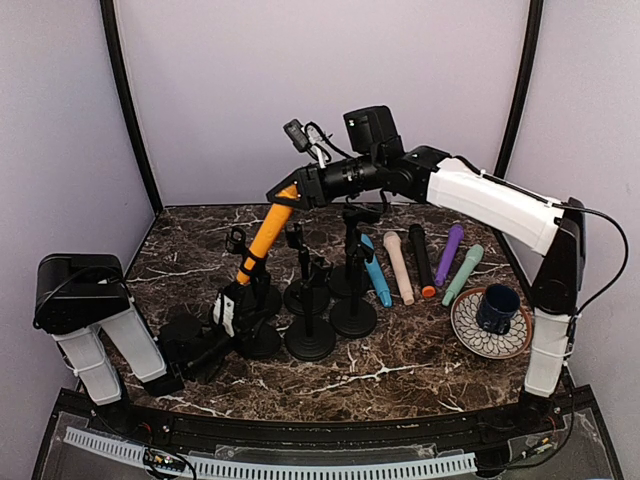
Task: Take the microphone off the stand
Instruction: Remove the microphone from the microphone stand.
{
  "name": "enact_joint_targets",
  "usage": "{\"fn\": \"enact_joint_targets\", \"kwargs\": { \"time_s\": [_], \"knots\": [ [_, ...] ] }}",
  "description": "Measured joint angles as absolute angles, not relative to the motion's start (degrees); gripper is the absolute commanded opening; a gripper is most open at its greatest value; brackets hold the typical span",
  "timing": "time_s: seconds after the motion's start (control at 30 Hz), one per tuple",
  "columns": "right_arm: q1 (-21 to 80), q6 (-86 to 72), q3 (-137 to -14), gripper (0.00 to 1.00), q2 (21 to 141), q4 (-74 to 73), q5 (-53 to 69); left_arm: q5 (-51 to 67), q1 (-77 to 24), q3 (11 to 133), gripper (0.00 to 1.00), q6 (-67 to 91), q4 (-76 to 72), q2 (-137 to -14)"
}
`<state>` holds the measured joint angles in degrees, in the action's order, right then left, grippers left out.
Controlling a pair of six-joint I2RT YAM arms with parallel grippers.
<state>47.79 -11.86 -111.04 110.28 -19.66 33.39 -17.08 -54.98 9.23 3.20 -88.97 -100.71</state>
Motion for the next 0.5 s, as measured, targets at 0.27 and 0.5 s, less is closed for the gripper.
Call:
{"fn": "enact_joint_targets", "kwargs": {
  "time_s": [0.27,0.5],
  "knots": [
    [45.0,-12.2,-108.4,0.20,110.2,-12.7,40.8,-17.1,-55.0,9.2,0.00,3.0,-89.0,-100.7],
    [44.0,-14.3,-107.3,0.20,107.4,-9.6,37.3,-17.9,-54.9,8.1,0.00,4.1,-88.7,-100.7]
  ]
}}
